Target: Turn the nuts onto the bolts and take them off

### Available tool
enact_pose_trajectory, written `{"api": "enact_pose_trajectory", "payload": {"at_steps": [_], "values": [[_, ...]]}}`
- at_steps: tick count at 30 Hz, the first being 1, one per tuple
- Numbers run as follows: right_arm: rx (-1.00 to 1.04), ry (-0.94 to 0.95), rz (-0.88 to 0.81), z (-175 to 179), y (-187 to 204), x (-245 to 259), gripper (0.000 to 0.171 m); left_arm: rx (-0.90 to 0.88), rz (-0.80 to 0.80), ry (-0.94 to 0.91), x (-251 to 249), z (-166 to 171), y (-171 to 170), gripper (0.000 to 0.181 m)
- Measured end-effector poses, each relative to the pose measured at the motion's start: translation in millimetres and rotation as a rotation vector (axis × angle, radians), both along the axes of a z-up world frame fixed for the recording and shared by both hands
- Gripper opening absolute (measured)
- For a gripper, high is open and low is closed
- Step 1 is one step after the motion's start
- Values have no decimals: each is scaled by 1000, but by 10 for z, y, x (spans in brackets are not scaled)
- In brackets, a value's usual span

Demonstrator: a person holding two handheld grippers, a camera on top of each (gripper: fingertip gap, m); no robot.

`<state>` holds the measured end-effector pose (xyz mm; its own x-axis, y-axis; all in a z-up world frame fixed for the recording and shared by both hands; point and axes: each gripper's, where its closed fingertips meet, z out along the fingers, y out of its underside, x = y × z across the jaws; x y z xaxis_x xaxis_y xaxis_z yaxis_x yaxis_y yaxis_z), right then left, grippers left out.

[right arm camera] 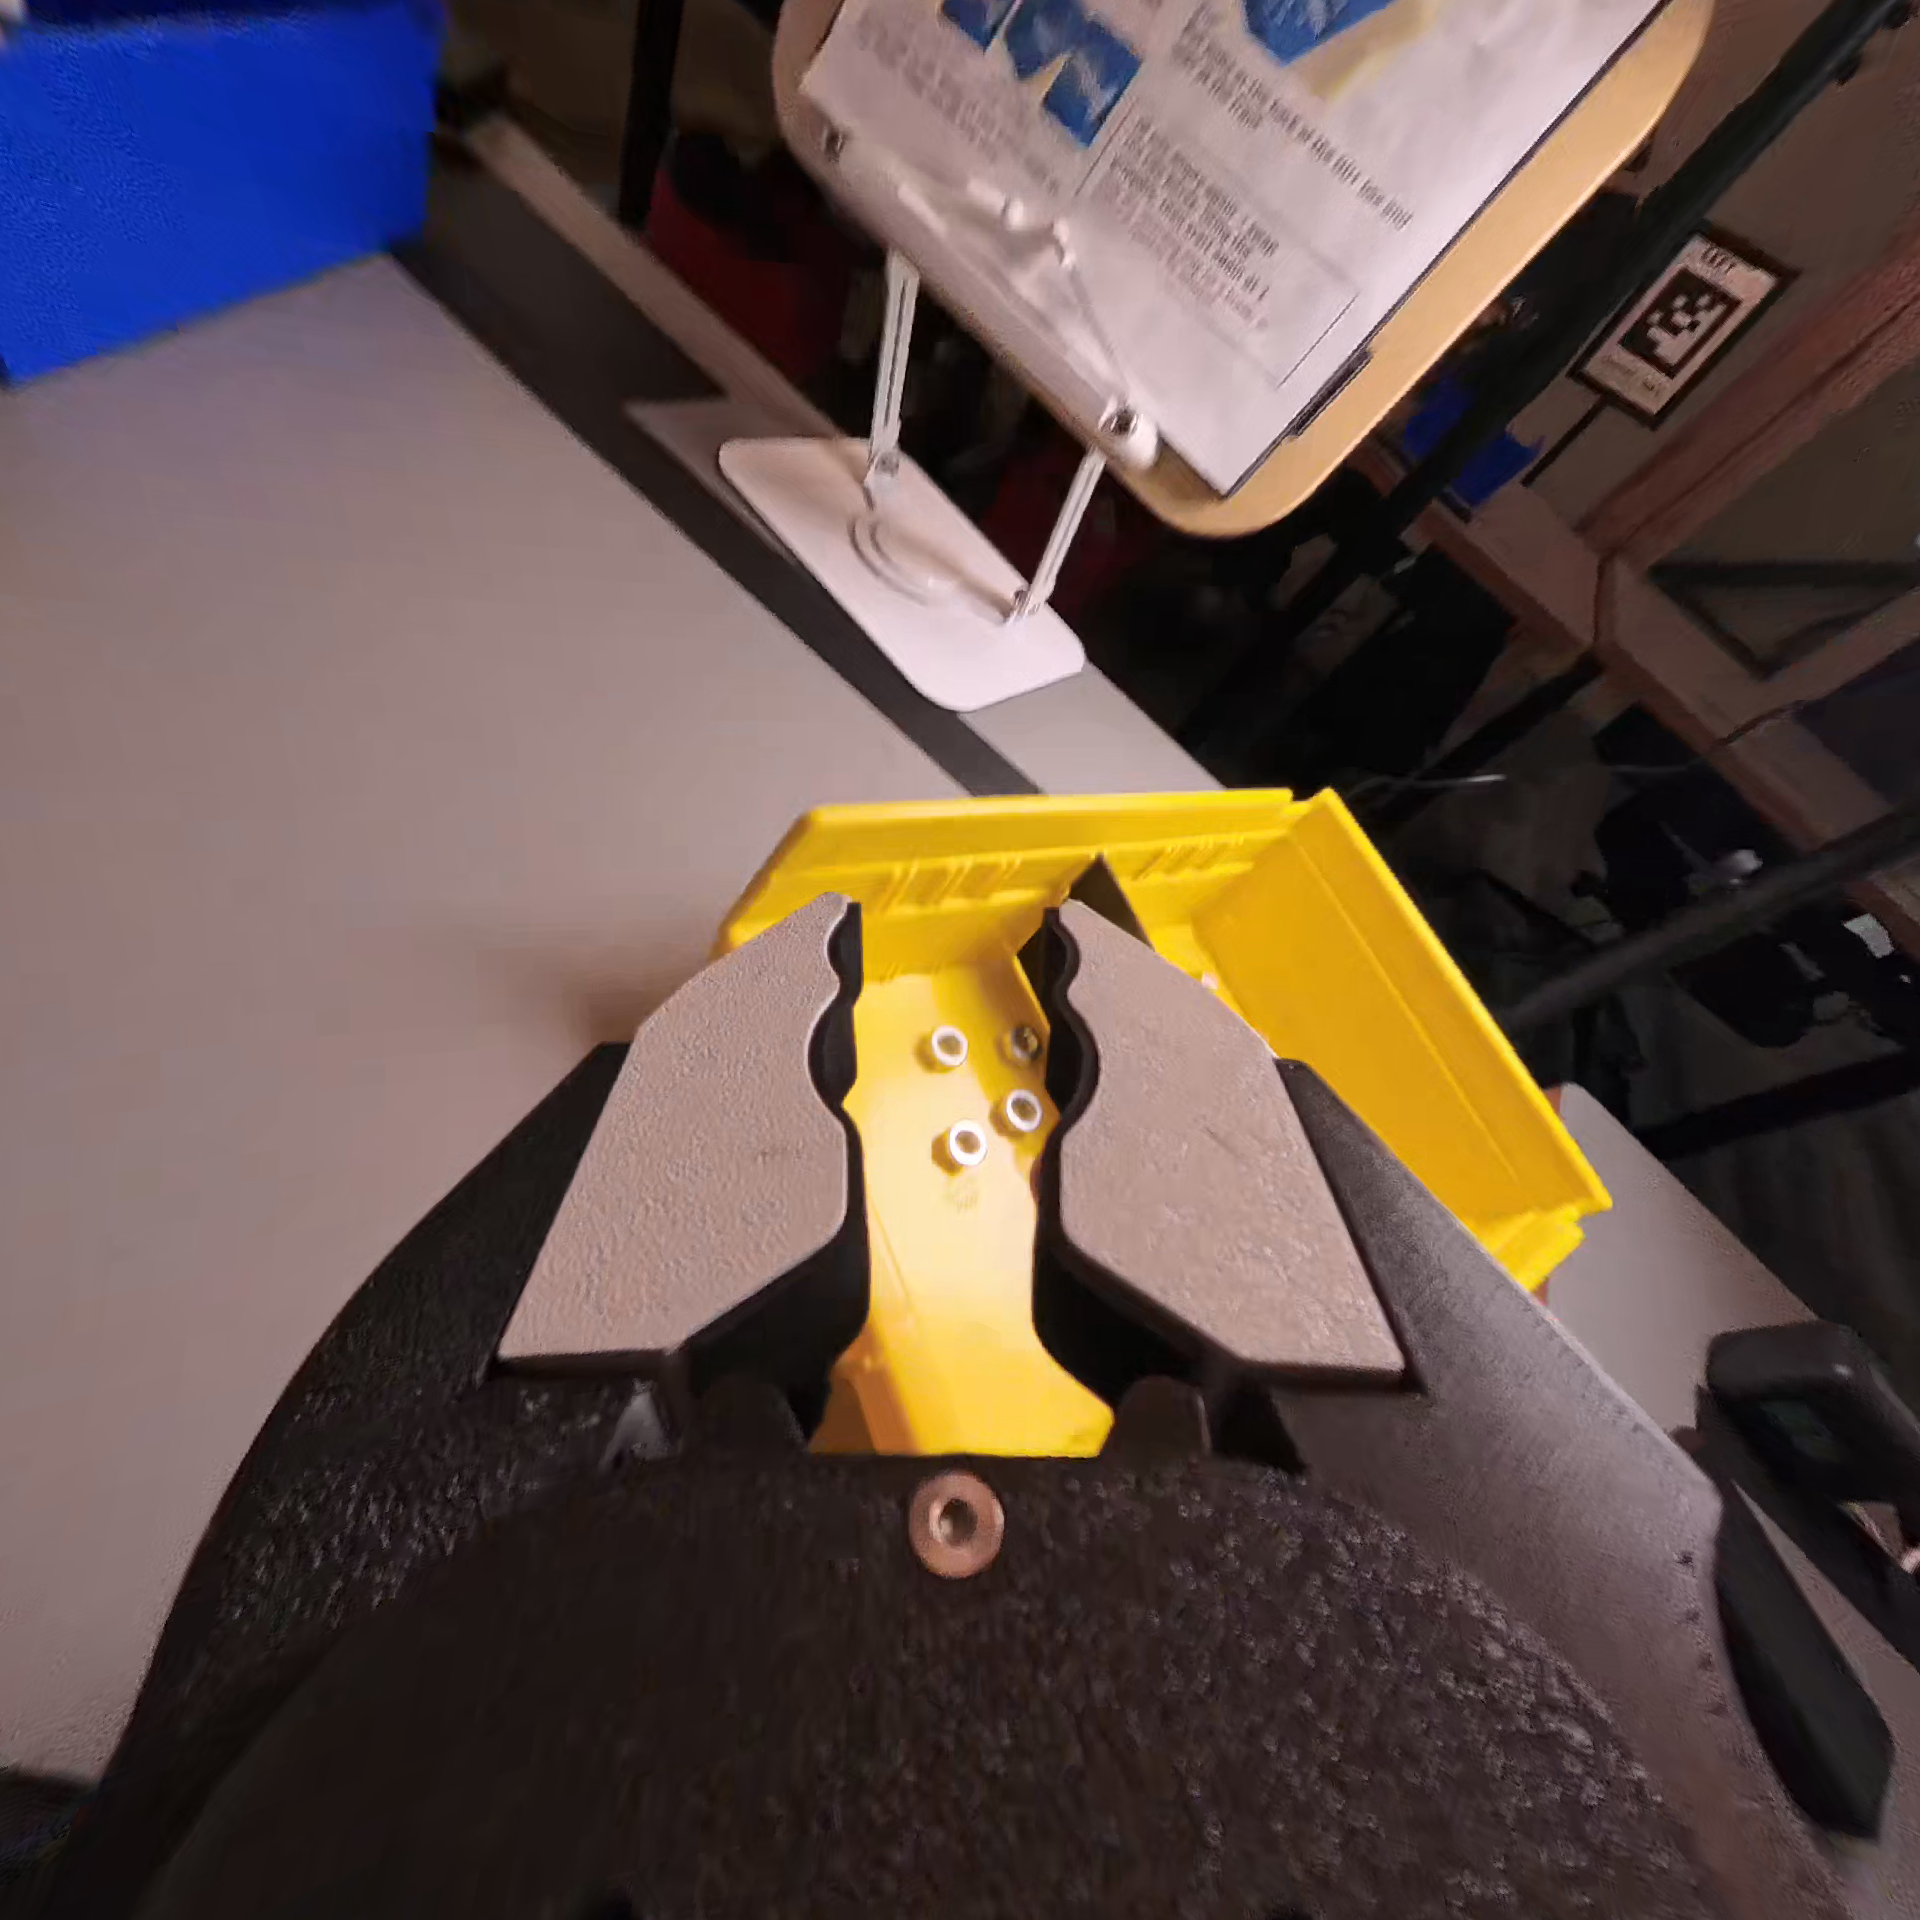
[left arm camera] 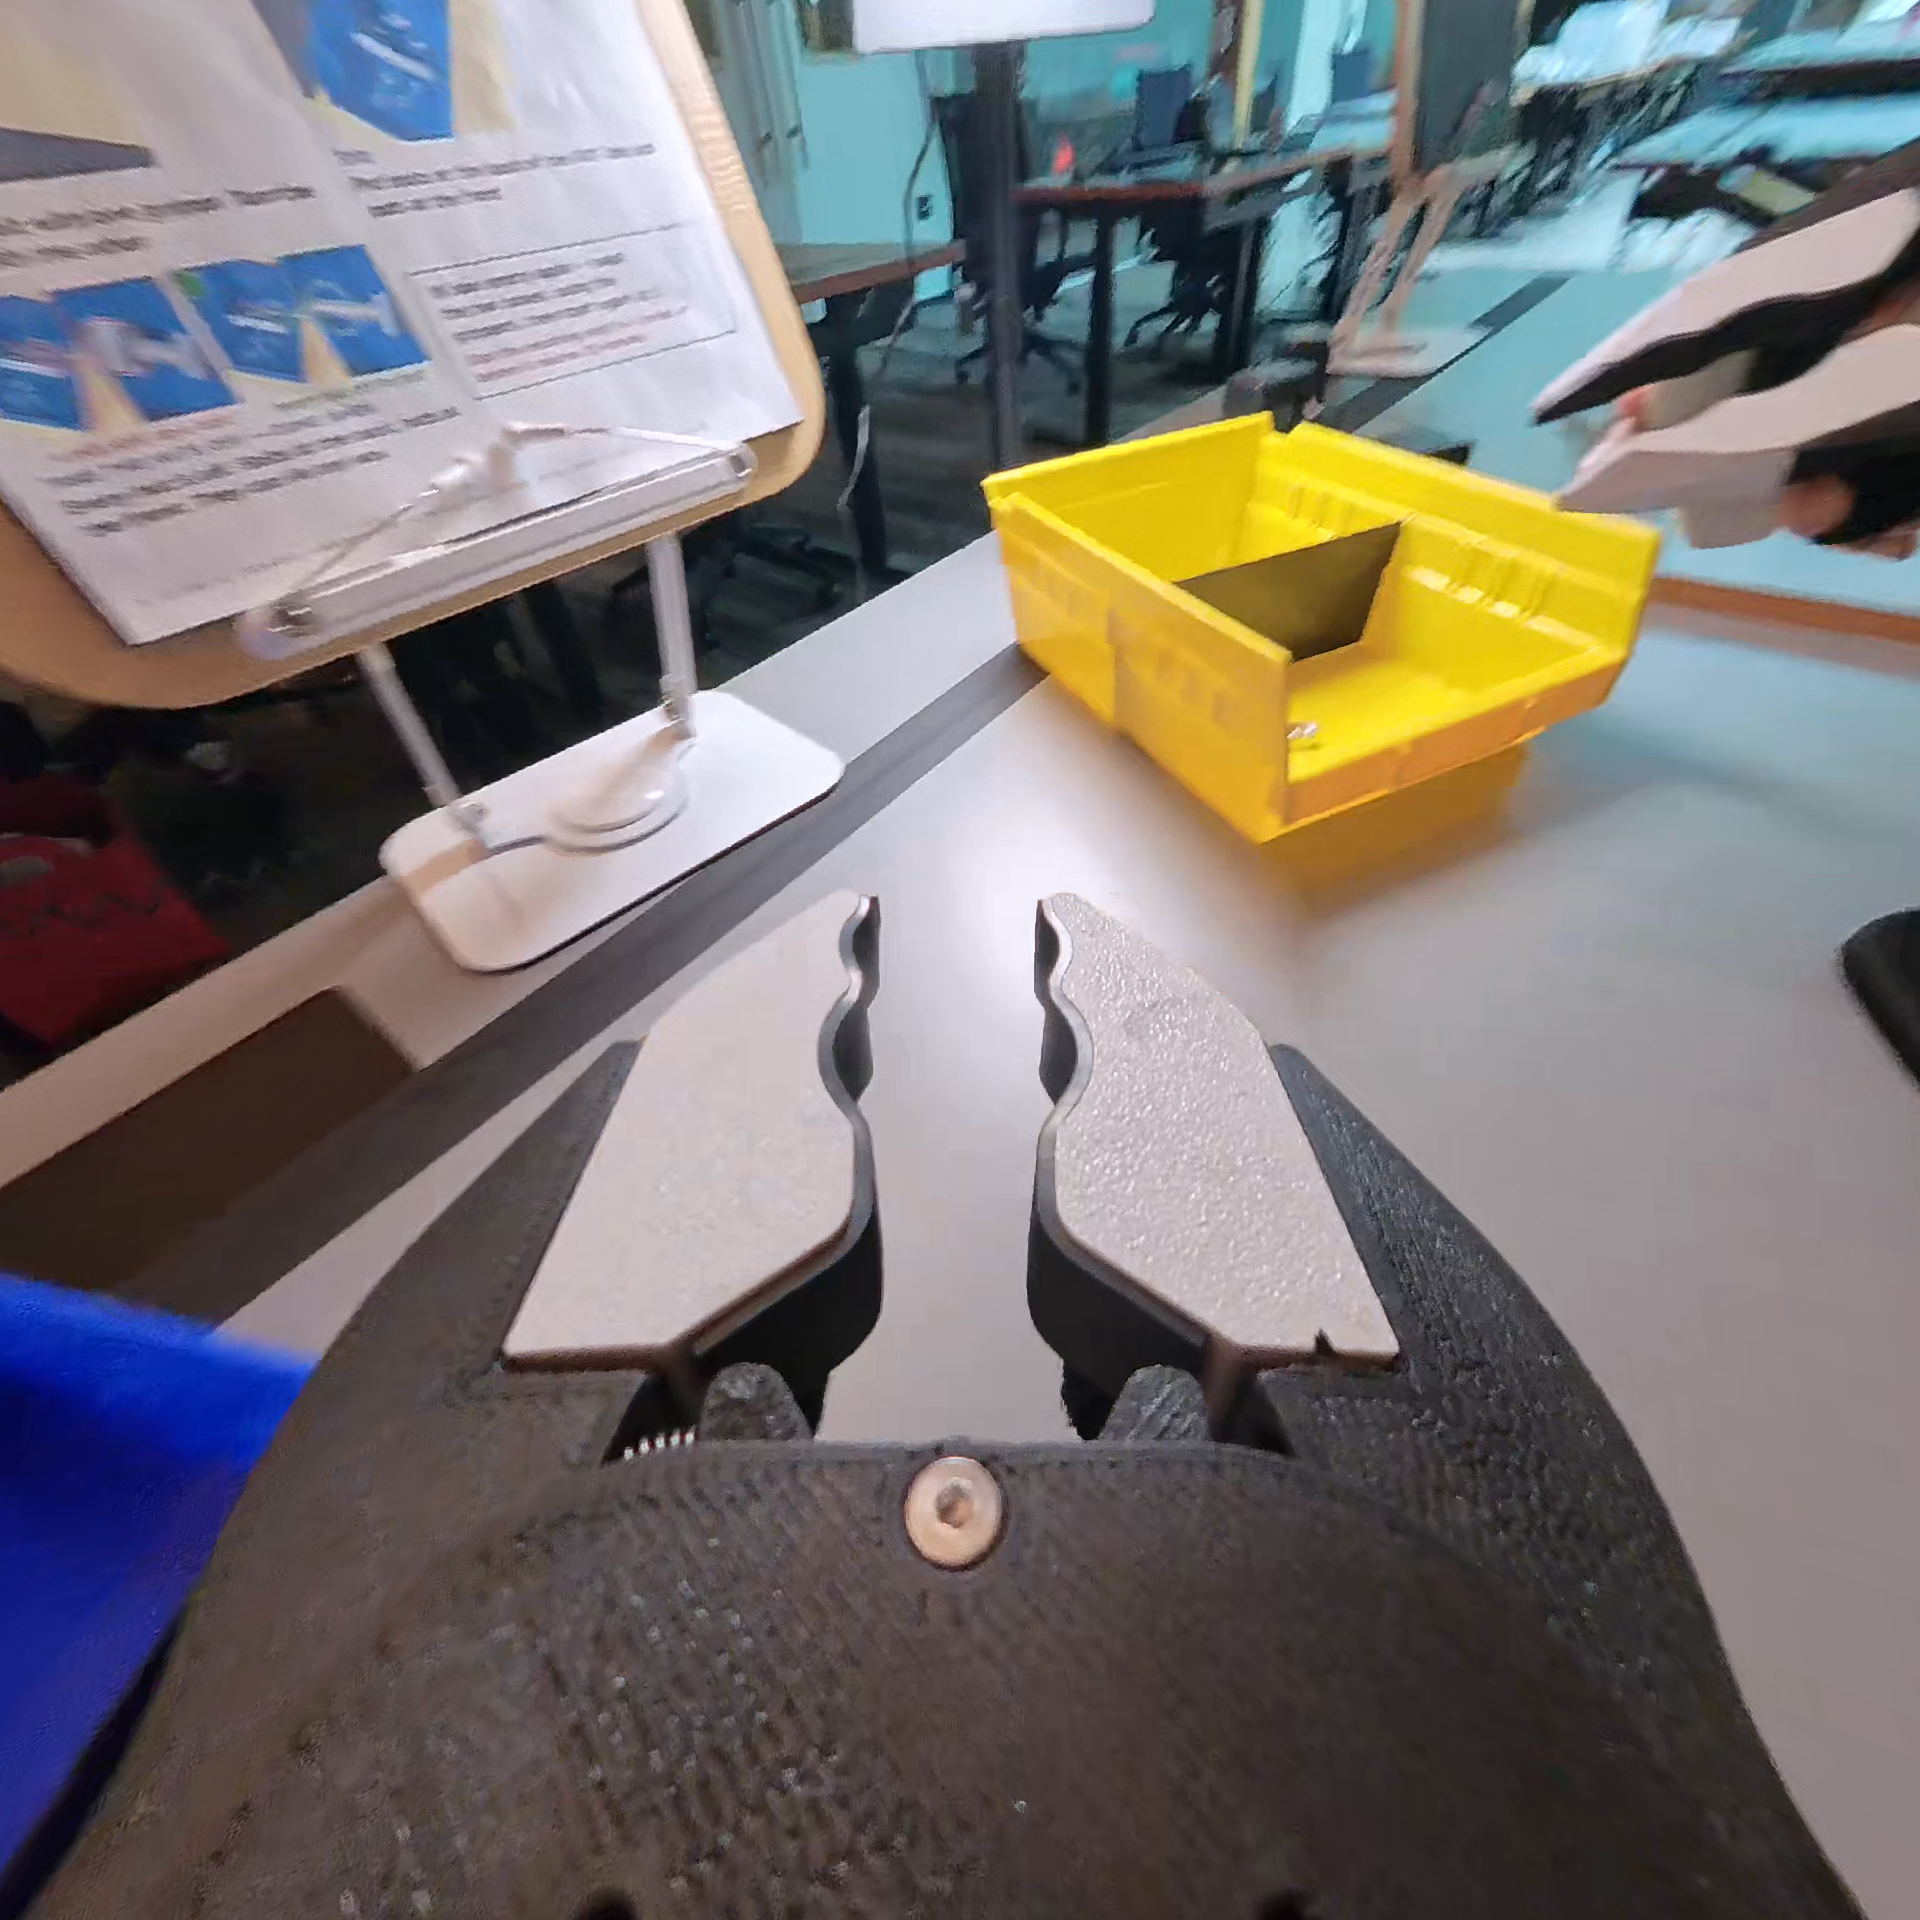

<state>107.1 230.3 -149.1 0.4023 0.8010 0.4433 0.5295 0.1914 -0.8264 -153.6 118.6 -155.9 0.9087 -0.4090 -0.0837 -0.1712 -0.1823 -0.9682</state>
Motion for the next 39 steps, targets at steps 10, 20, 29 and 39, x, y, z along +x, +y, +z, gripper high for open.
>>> {"api": "enact_pose_trajectory", "payload": {"at_steps": [10,20,29,39], "values": [[-115,-551,19,-1244,3,220,49,-529,216,342,-1215,-1004,-878,56],[-197,-789,87,-1619,198,56,28,-690,103,633,-1256,-1615,-745,29],[-67,-790,242,-1609,-456,-21,28,-590,-115,729,-453,-1602,-458,28],[49,-729,455,-1569,-1483,-184,29,-355,-406,879,621,-1552,-60,30]]}}
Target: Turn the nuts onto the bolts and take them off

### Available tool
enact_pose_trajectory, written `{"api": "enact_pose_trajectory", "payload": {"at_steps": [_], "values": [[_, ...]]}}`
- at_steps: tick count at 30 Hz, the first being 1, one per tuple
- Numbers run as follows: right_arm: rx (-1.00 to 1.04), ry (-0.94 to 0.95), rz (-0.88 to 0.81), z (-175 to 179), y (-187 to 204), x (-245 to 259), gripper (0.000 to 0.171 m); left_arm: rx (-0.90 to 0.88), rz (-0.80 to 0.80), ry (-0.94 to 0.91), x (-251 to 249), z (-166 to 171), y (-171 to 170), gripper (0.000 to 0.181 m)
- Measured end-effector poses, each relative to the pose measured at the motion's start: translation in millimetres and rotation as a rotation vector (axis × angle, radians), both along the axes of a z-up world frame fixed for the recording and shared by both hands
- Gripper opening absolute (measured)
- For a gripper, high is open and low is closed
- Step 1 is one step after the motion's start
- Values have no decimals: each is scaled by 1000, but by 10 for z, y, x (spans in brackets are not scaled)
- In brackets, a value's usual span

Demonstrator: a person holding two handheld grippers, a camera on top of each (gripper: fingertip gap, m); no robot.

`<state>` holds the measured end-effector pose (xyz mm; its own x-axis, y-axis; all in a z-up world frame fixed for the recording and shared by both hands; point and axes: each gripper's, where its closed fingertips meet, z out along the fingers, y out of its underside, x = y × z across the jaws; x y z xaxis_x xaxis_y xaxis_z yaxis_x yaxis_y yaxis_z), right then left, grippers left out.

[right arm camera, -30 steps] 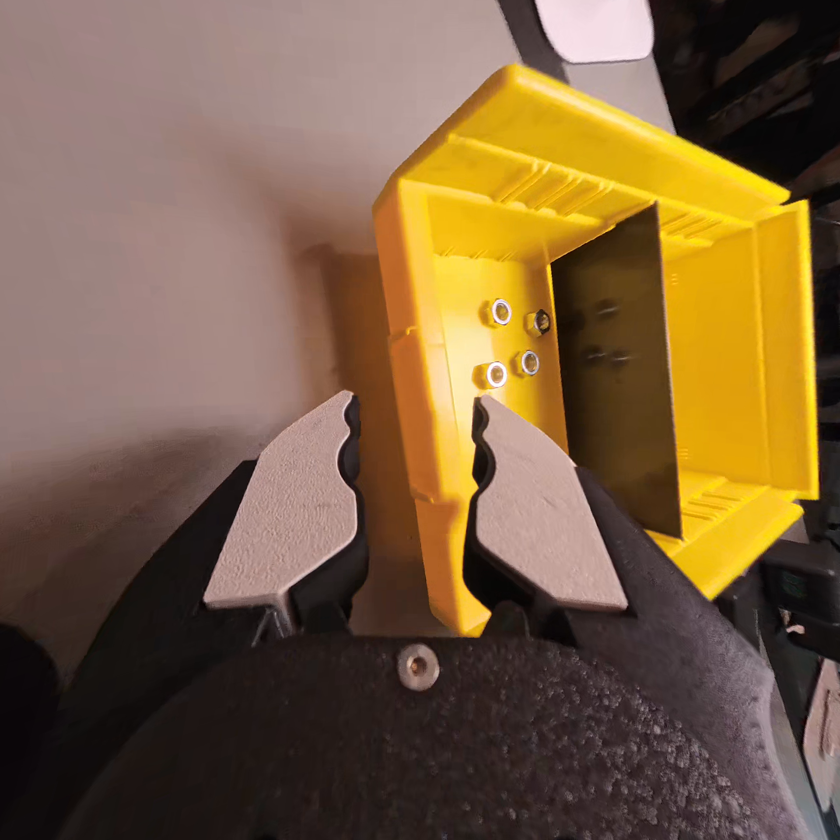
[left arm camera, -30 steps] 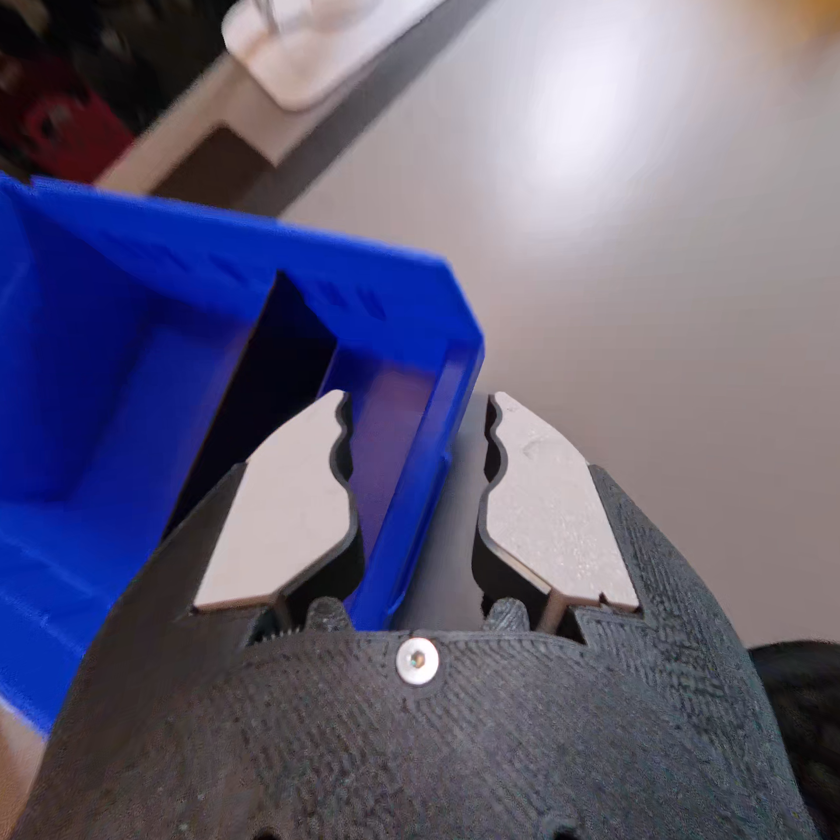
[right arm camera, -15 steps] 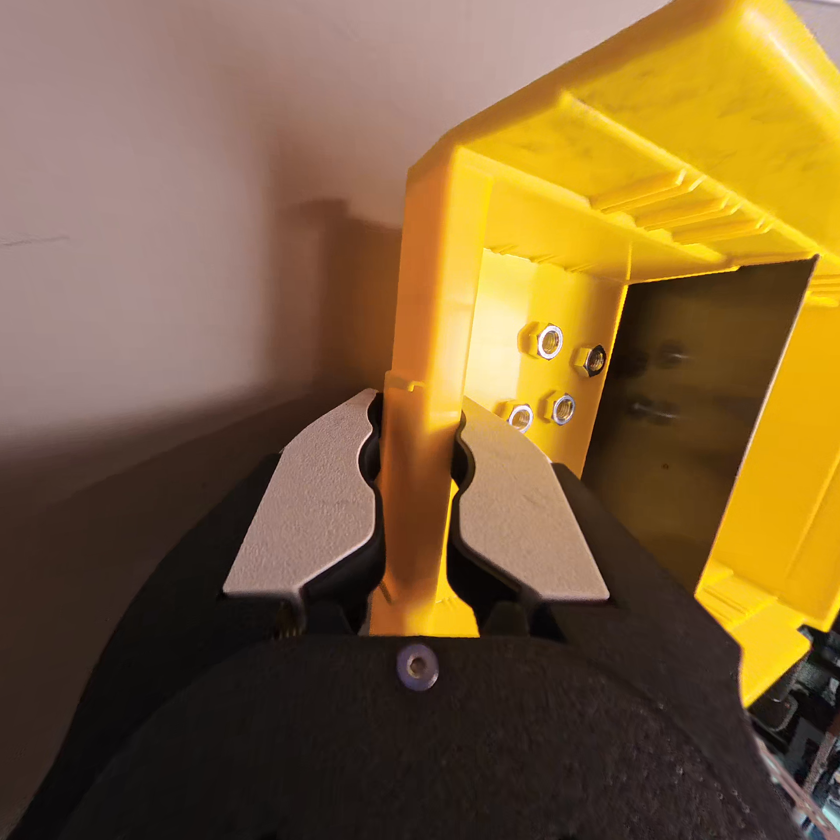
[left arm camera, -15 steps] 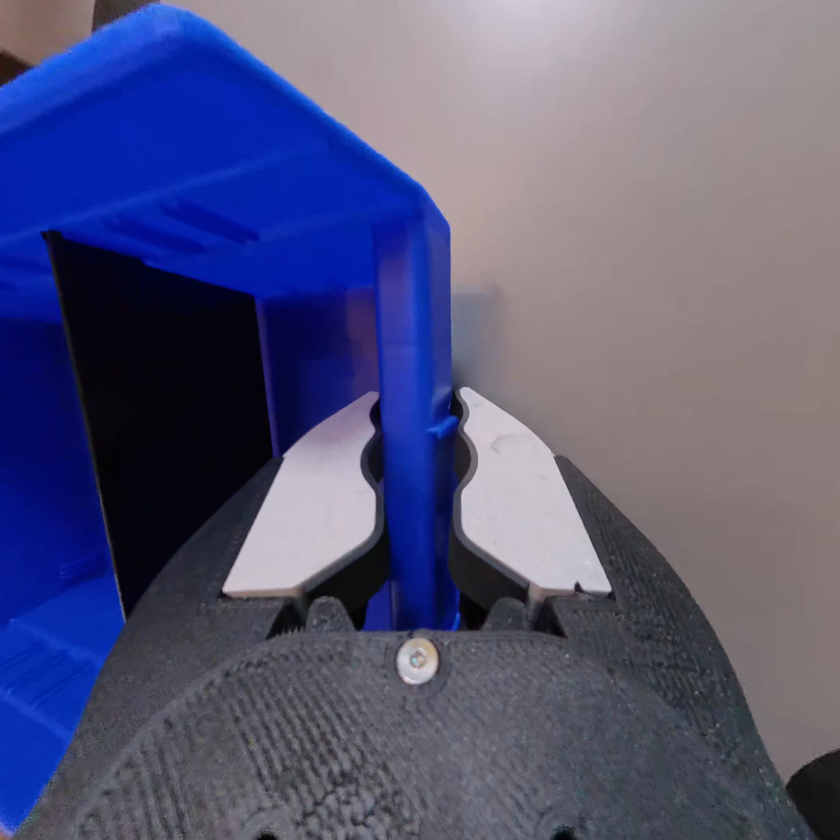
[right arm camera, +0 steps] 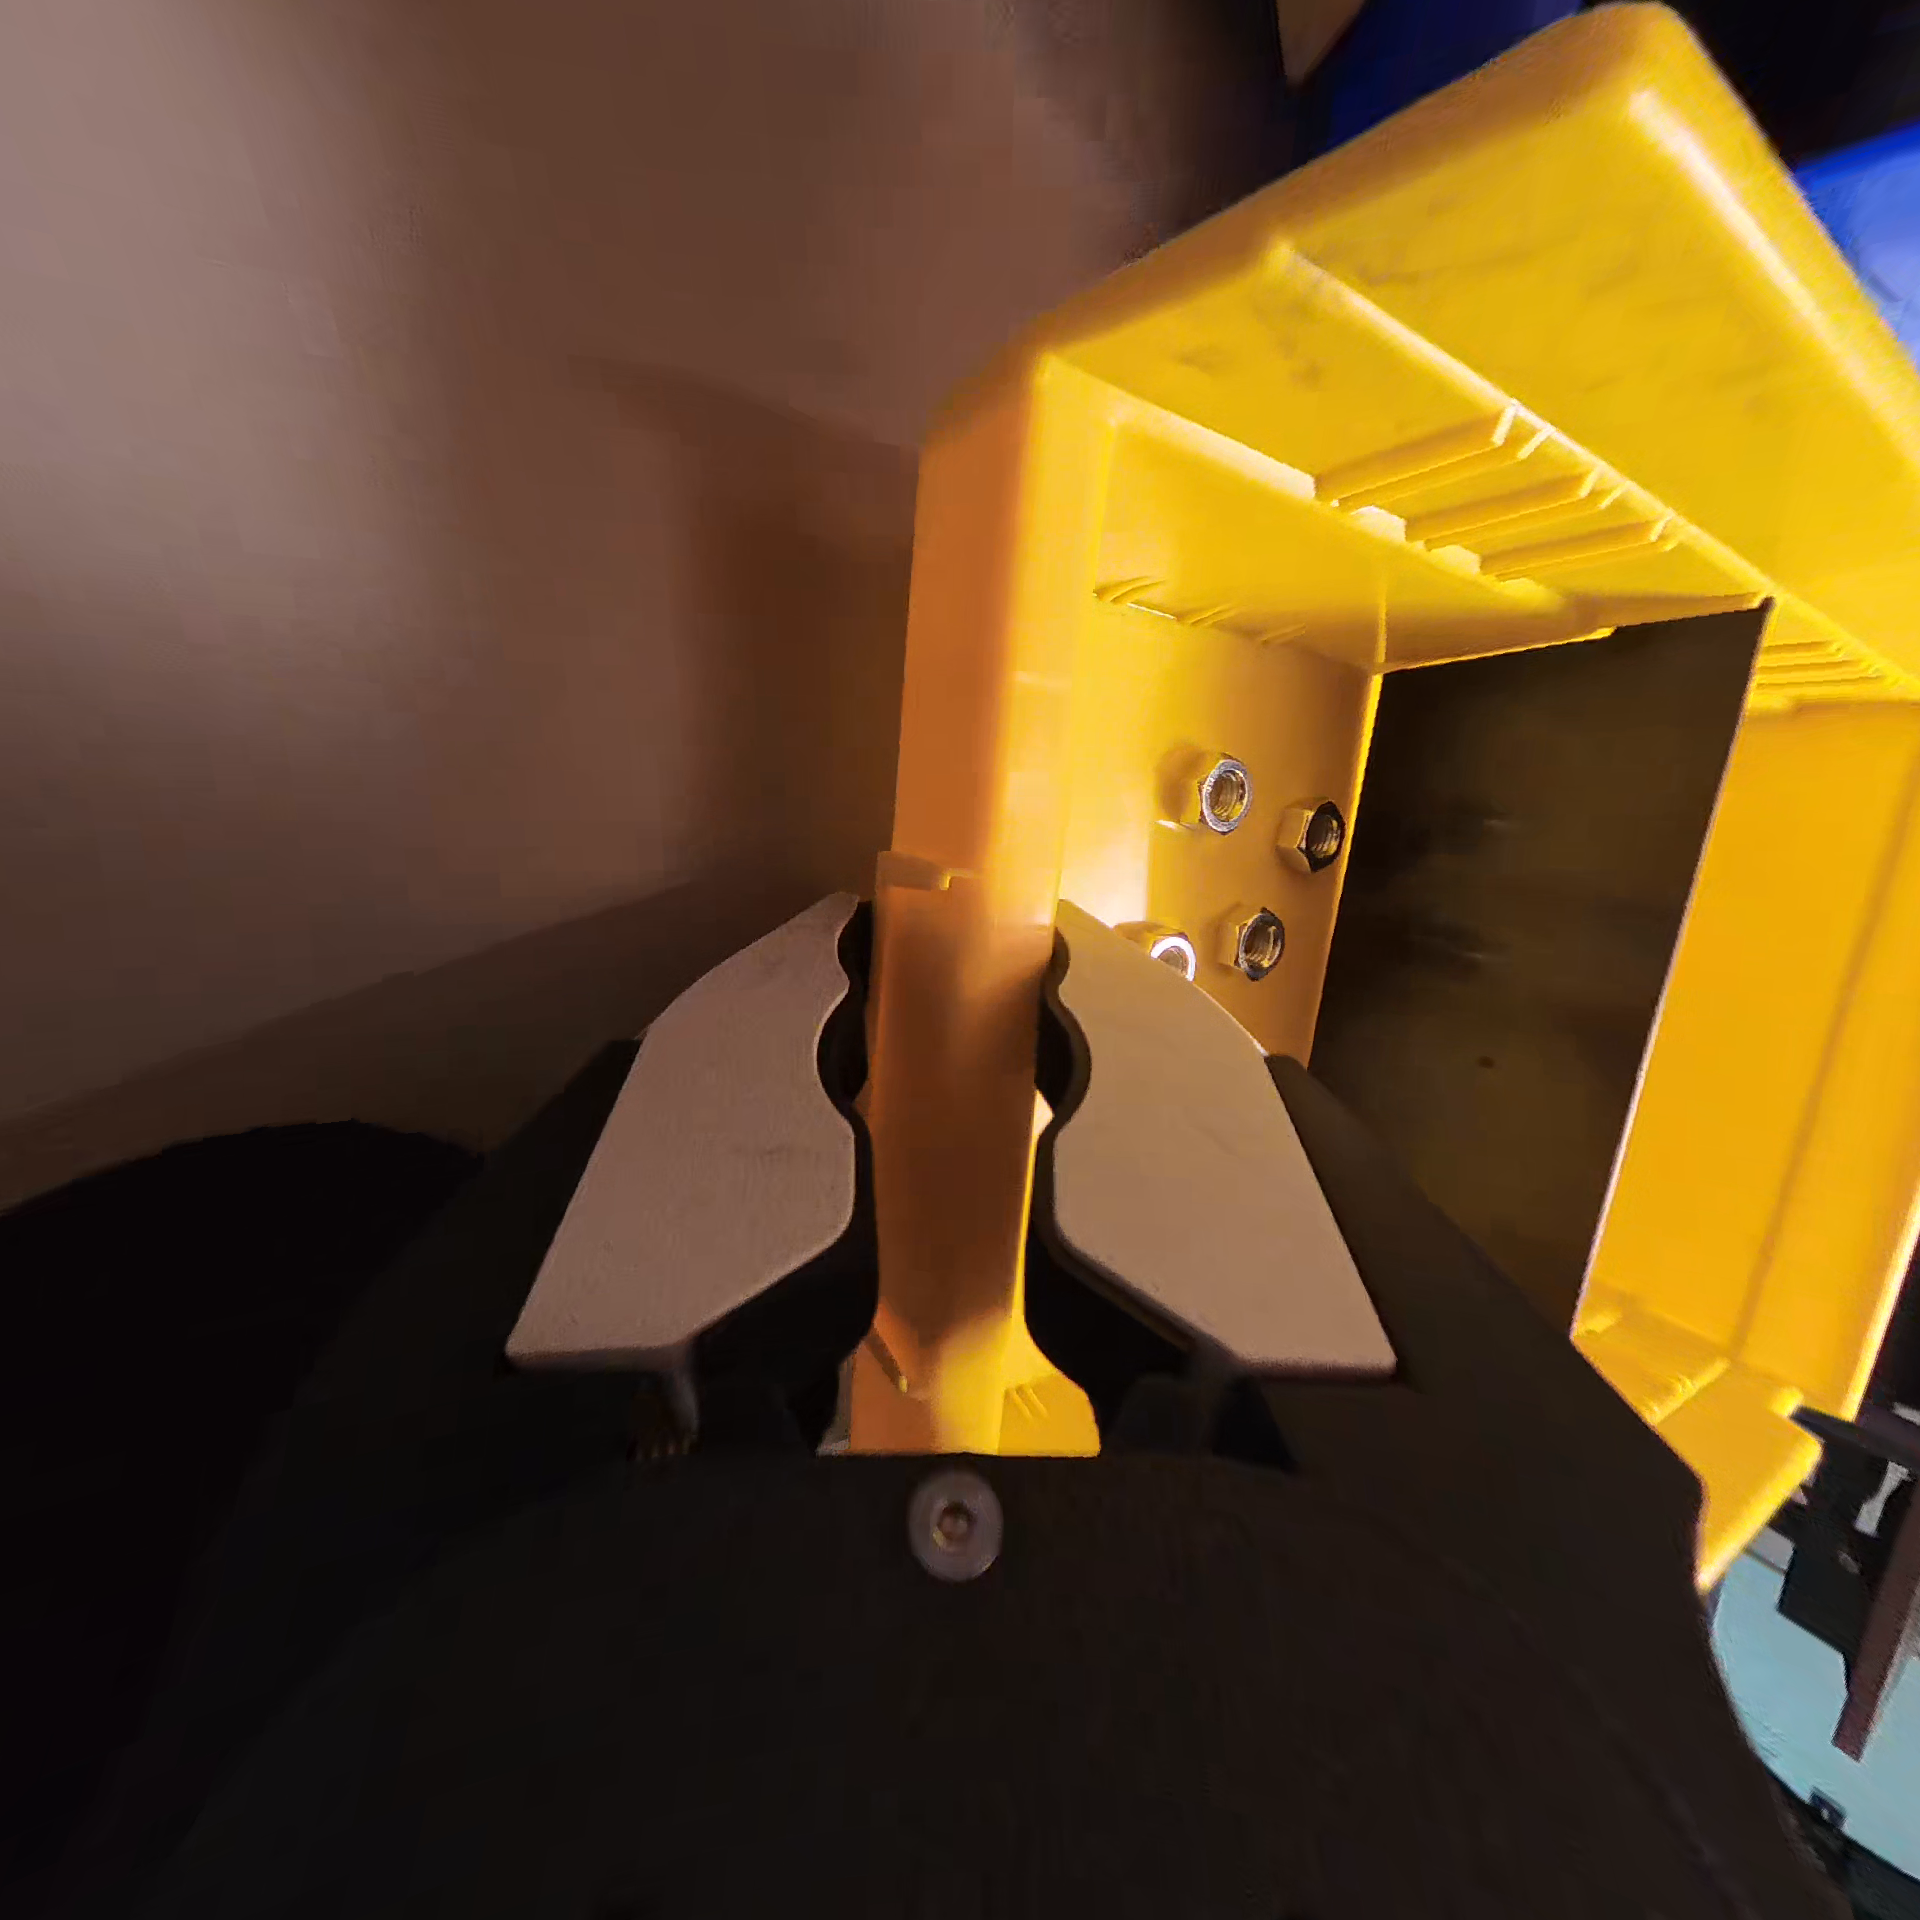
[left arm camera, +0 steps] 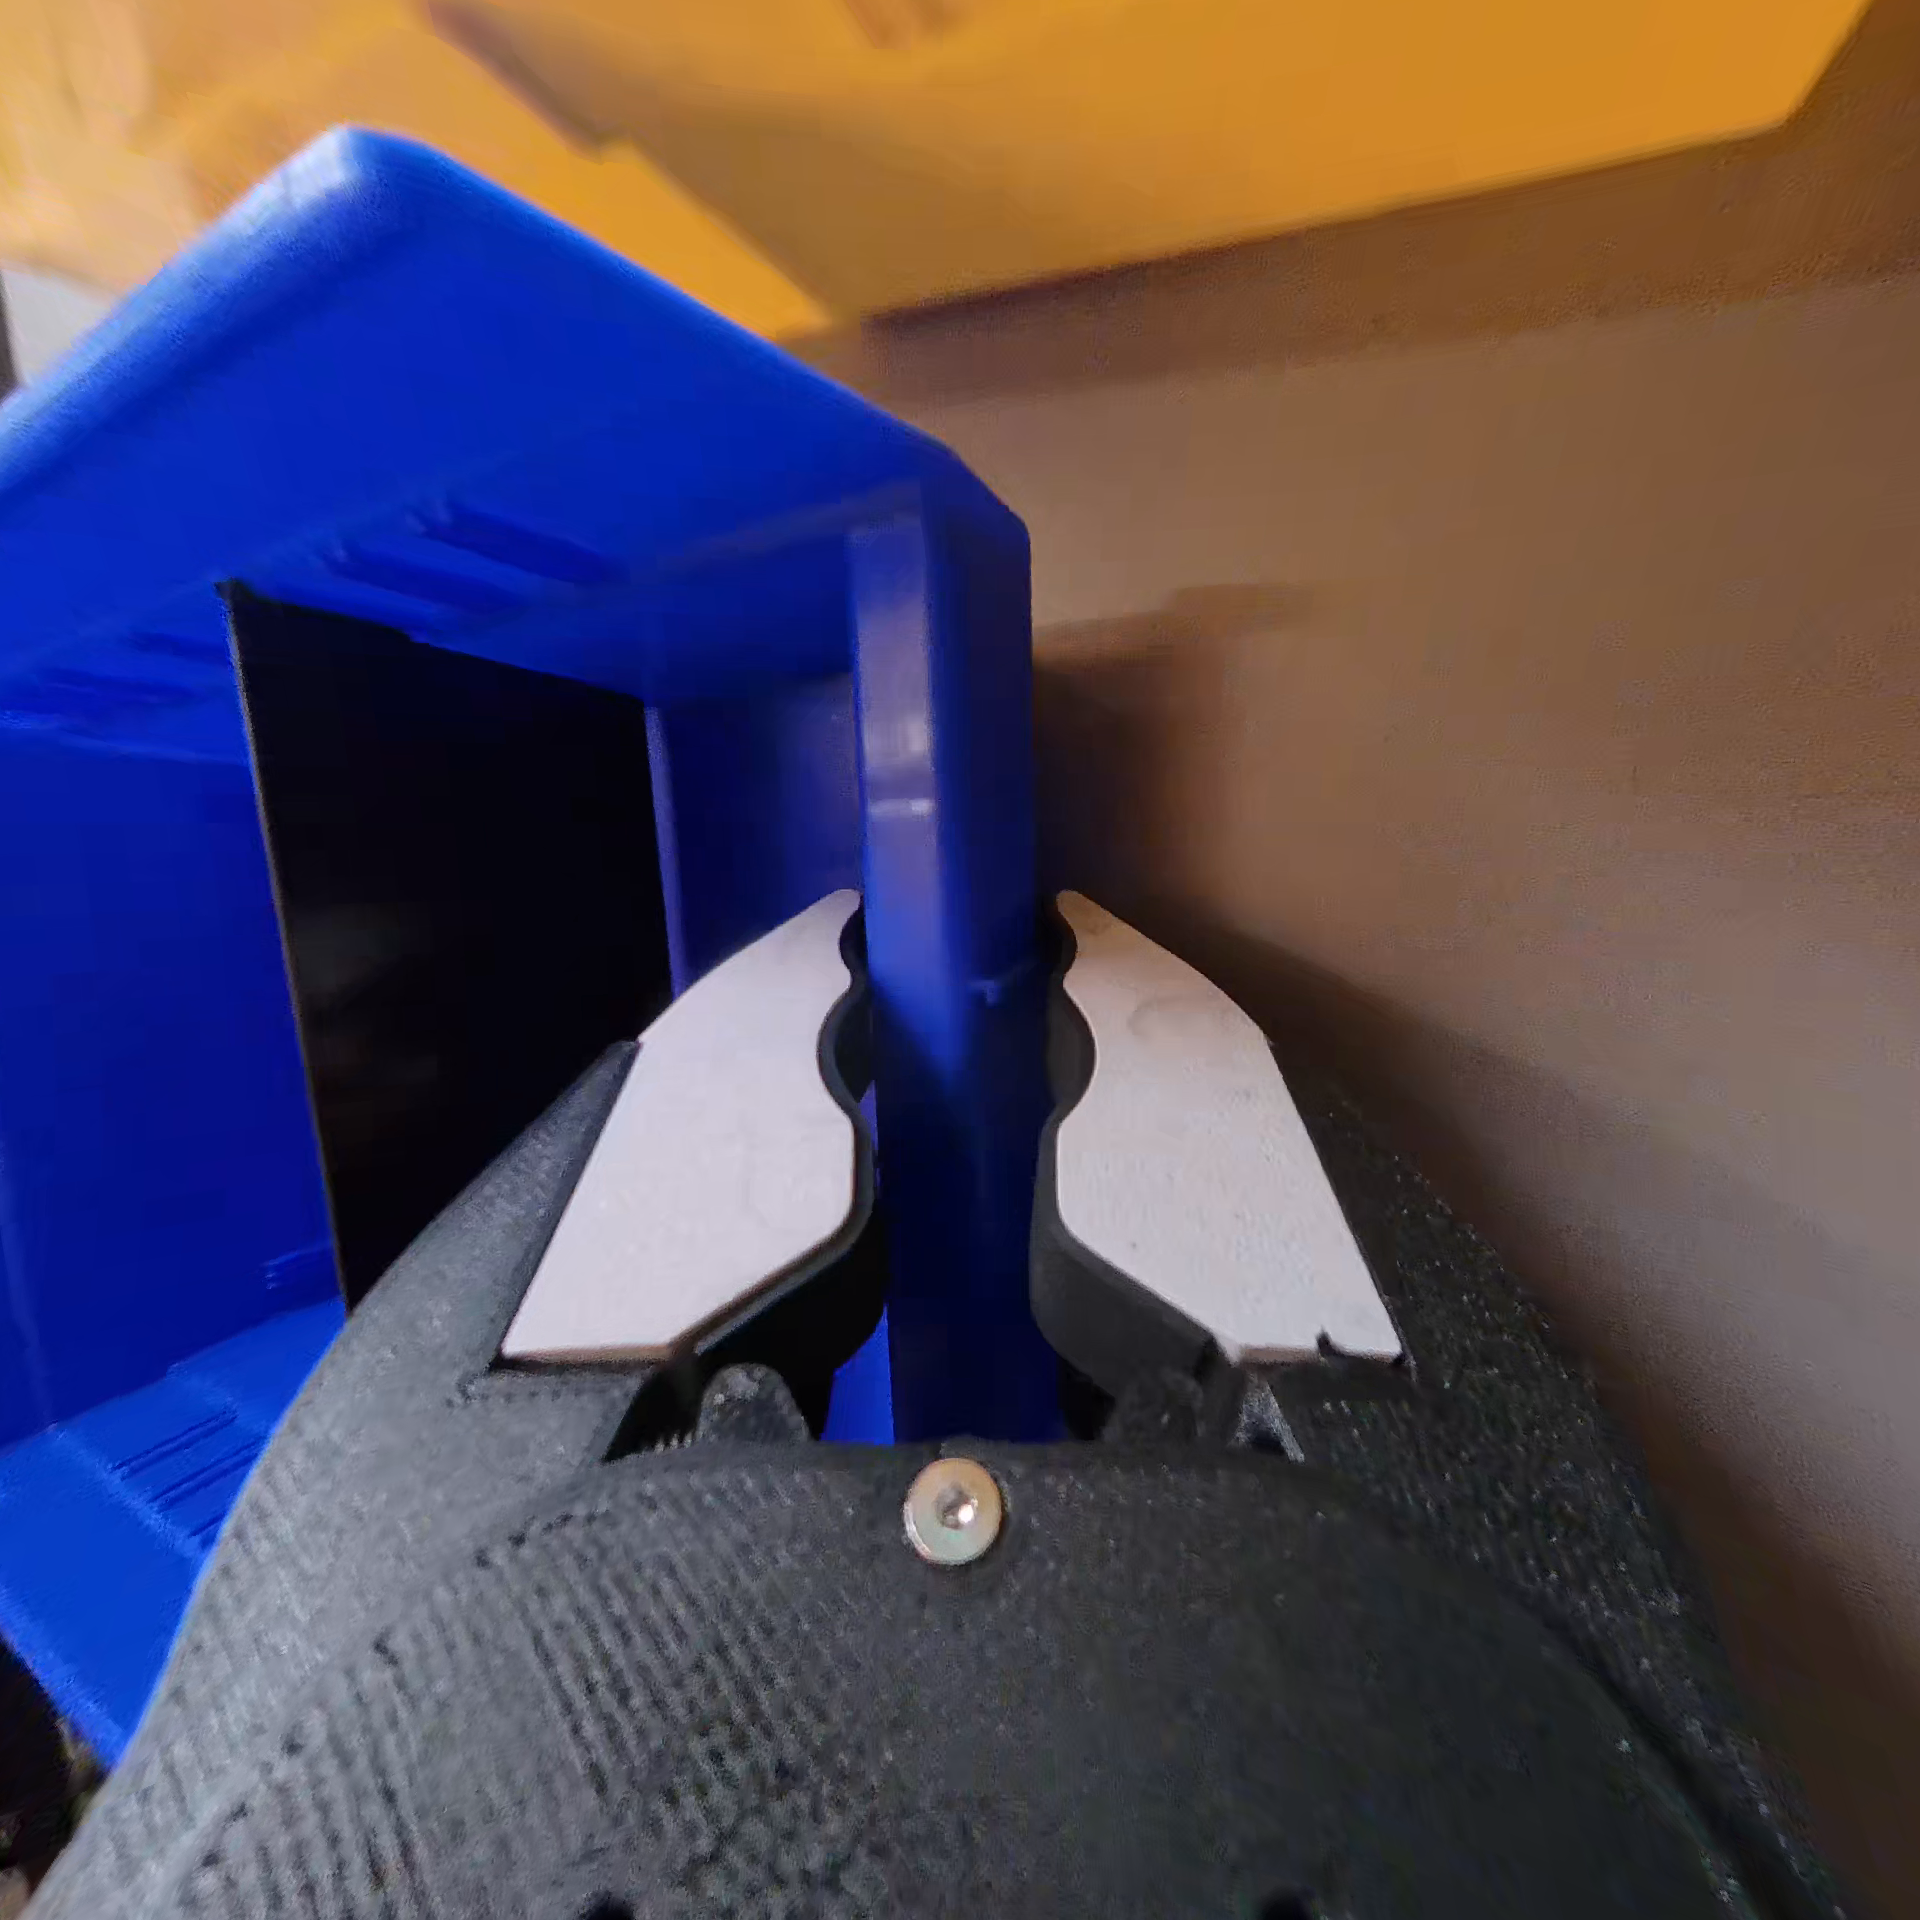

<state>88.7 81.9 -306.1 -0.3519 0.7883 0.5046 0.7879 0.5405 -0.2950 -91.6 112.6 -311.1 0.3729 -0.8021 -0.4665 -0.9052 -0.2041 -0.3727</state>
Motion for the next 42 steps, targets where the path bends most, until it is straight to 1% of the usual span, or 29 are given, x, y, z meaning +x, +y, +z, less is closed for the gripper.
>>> {"api": "enact_pose_trajectory", "payload": {"at_steps": [2,3,4,6,7,9,10,11,13,16,18,19,20,21,23,24,27,29,33,36,39,42], "values": [[-18,89,-25,122,-117,-27,35,50,-17,-13,66,49,25,32],[-51,163,-54,255,-172,-23,37,64,-6,-47,97,90,6,35],[-82,253,-94,432,-200,7,37,91,7,-123,156,179,-29,34],[-124,473,-222,845,-141,182,36,153,35,-317,284,448,-149,35],[-146,585,-317,1025,-59,337,35,157,54,-433,367,579,-241,36],[-184,779,-539,1219,165,733,34,117,109,-694,587,802,-441,42],[-199,837,-640,1203,265,923,35,100,137,-800,701,875,-523,43],[-210,867,-732,1123,345,1079,39,98,168,-867,803,908,-577,46],[-241,889,-849,903,394,1212,47,133,273,-908,956,865,-582,54],[-305,920,-919,662,406,1104,48,174,414,-894,1164,702,-462,62],[-295,918,-967,567,499,1055,47,174,504,-913,1252,591,-342,61],[-288,905,-996,525,550,1059,43,175,537,-926,1284,547,-290,57],[-302,898,-1004,511,564,1046,36,207,578,-921,1263,519,-234,52],[-302,917,-997,542,567,1033,24,243,593,-915,1246,523,-202,47],[-233,915,-1018,554,613,1083,12,257,635,-925,1212,543,-167,38],[-202,911,-1031,555,633,1105,8,268,643,-932,1189,582,-159,30],[-136,921,-1025,608,625,1095,7,289,647,-931,1146,631,-147,25],[-105,968,-1017,726,590,1089,7,322,625,-912,1125,720,-169,20],[-40,1040,-984,1075,507,1073,6,404,578,-906,1070,1089,-261,16],[8,1091,-920,1463,423,939,7,487,568,-904,919,1463,-348,15],[1,1152,-830,1915,316,668,8,570,581,-898,634,1908,-520,14],[-47,1208,-701,2316,167,192,9,656,636,-878,171,2298,-786,13]]}}
